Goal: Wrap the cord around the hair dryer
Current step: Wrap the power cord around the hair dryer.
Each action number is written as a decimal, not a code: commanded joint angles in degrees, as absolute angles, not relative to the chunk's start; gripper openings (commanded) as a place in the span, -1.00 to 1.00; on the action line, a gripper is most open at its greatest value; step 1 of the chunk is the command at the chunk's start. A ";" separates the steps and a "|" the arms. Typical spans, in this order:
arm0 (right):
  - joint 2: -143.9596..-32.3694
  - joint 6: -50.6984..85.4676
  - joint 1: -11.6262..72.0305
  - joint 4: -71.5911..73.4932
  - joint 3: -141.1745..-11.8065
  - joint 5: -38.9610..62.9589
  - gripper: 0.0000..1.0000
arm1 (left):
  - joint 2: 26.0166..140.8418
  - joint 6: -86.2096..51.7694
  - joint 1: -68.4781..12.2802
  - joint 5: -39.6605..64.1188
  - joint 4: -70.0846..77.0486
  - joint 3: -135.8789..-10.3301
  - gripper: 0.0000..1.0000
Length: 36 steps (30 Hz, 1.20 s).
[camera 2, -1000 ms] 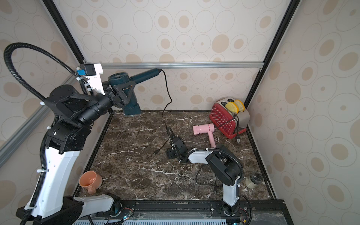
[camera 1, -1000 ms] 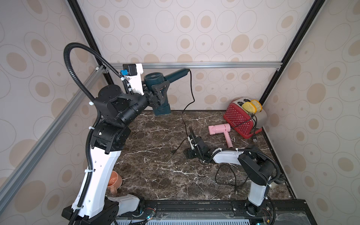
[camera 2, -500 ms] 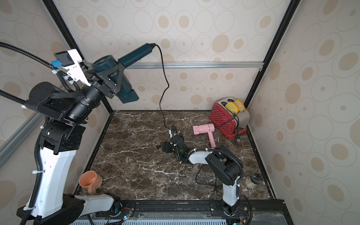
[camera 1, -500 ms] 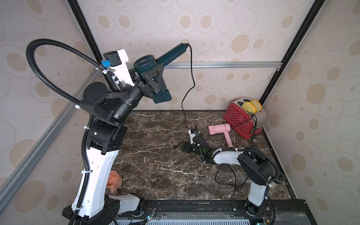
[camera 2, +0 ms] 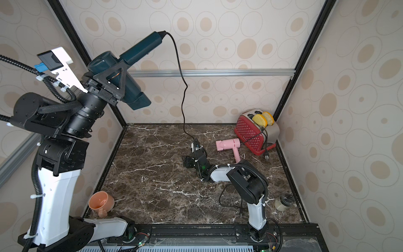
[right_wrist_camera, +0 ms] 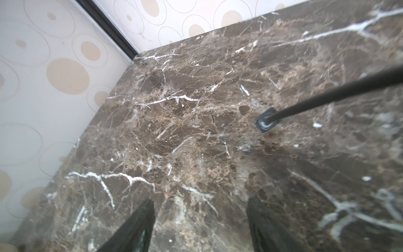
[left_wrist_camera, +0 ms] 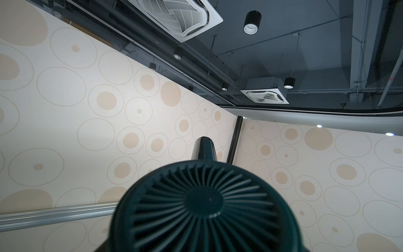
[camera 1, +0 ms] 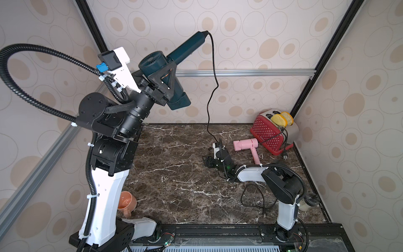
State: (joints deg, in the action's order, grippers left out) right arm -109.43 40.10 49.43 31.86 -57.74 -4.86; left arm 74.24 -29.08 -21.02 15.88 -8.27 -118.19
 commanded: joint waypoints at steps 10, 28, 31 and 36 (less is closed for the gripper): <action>-88.36 15.49 49.10 13.26 -50.19 0.68 0.55 | 80.24 -25.90 -21.22 9.97 -8.43 -128.99 -1.00; -102.21 2.00 48.40 17.87 -62.58 -1.81 0.51 | 82.36 -33.12 -21.24 11.83 -4.92 -133.51 -1.00; -103.26 0.78 46.72 20.21 -63.87 -5.12 0.49 | 82.00 -33.11 -21.26 11.81 -5.16 -133.55 -1.00; -105.17 -0.95 44.95 19.12 -66.92 -4.56 0.49 | 81.85 -33.43 -21.26 11.88 -5.36 -133.84 -1.00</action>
